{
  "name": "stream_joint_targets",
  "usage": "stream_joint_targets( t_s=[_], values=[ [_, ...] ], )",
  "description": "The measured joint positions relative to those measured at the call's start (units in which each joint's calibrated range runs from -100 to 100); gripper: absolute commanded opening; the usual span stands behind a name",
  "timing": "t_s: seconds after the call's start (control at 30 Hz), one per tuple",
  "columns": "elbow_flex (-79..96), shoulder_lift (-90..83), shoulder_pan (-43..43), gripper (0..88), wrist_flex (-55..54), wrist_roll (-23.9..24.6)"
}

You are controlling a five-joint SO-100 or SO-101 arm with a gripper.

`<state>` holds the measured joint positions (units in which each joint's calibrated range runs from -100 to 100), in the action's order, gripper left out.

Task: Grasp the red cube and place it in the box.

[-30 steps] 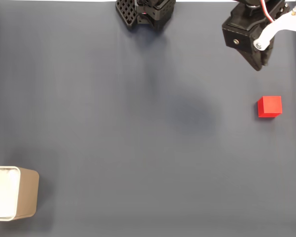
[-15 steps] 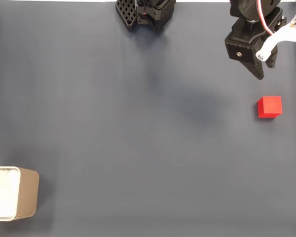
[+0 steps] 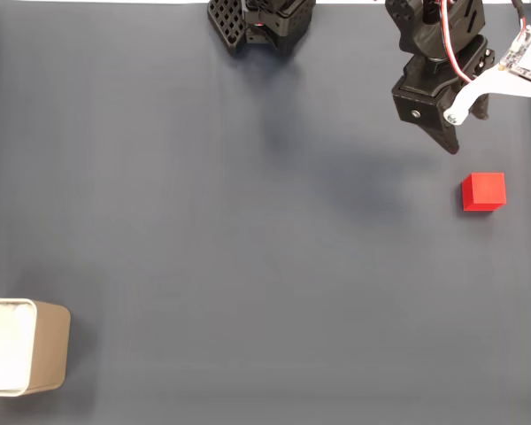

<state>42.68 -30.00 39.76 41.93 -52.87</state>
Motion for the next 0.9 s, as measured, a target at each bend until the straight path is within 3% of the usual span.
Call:
stream_joint_targets(
  t_s=[0.9],
  values=[
    [5.52,4.86,0.00,34.1,-11.30,-0.05]
  ],
)
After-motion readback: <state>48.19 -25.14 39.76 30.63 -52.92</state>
